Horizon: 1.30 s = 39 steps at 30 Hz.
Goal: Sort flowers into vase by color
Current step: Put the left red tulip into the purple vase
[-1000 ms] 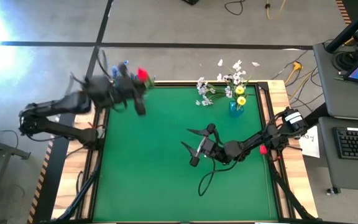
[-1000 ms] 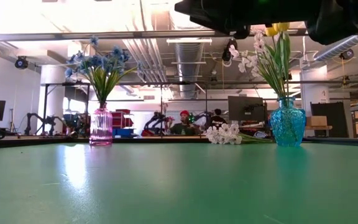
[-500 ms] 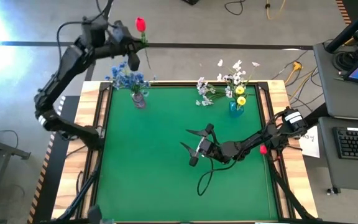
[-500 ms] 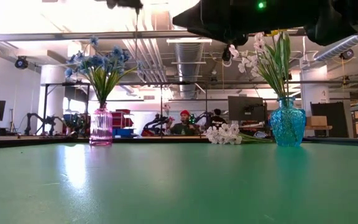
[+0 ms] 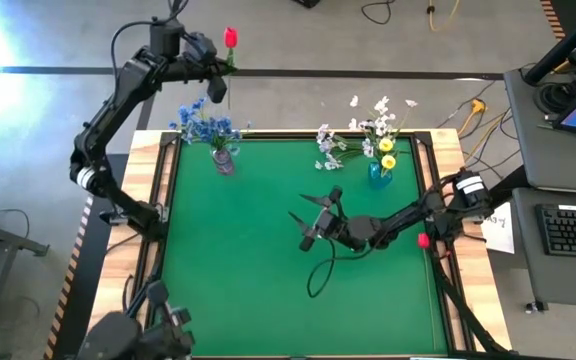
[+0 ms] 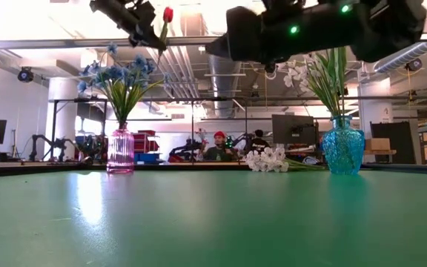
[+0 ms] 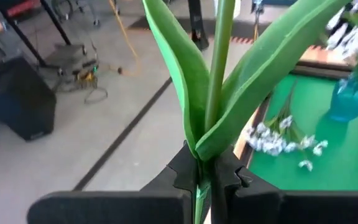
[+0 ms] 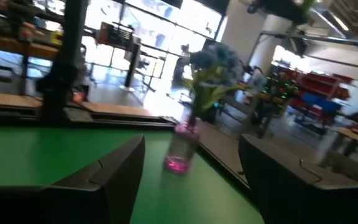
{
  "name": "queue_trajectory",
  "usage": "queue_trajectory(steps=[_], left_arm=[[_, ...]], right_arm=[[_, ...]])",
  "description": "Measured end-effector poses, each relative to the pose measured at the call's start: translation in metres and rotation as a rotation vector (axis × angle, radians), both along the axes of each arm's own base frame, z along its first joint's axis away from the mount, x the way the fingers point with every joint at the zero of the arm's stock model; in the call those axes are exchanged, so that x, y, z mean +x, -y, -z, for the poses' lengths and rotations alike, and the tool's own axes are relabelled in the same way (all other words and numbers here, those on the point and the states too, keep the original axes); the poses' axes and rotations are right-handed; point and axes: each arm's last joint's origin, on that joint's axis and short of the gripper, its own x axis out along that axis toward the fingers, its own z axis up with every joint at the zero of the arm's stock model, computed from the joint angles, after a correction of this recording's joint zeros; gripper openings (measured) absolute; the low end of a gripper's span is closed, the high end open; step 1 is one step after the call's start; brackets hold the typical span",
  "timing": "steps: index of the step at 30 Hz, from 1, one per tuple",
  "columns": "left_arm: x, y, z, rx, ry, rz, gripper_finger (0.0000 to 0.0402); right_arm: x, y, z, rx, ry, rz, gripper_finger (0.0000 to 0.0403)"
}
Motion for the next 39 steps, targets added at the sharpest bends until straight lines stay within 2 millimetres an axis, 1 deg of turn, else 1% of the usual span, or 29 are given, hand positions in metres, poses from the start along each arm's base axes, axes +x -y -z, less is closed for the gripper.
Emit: queue_trajectory(steps=[3, 10, 14, 19, 27, 36, 39], left_arm=[[-0.003, -0.002, 0.006, -0.032, -0.035, -0.001, 0.0], [-0.009, 0.01, 0.005, -0.085, -0.067, 0.014, 0.0], [-0.011, 0.013, 0.01, -0.139, -0.098, 0.012, 0.0], [-0.013, 0.016, 0.007, -0.161, -0.073, -0.008, 0.0], [-0.016, 0.021, 0.009, -0.275, -0.052, -0.064, 0.0], [-0.018, 0.023, 0.009, -0.309, -0.051, -0.084, 0.0], [-0.017, 0.023, 0.013, -0.329, -0.054, -0.091, 0.0]], right_arm=[[0.001, 0.008, 0.001, 0.007, -0.005, 0.022, 0.0249], [0.001, 0.008, 0.001, -0.001, -0.01, 0.022, 0.0249], [0.001, 0.007, 0.001, 0.024, 0.005, 0.019, 0.0249], [0.001, 0.008, 0.001, 0.05, 0.022, 0.016, 0.0246], [0.004, 0.007, -0.003, 0.038, 0.027, 0.018, 0.0244], [0.008, 0.006, -0.01, 0.042, 0.049, 0.017, 0.0246], [0.009, 0.005, -0.012, 0.051, 0.06, 0.014, 0.0247]])
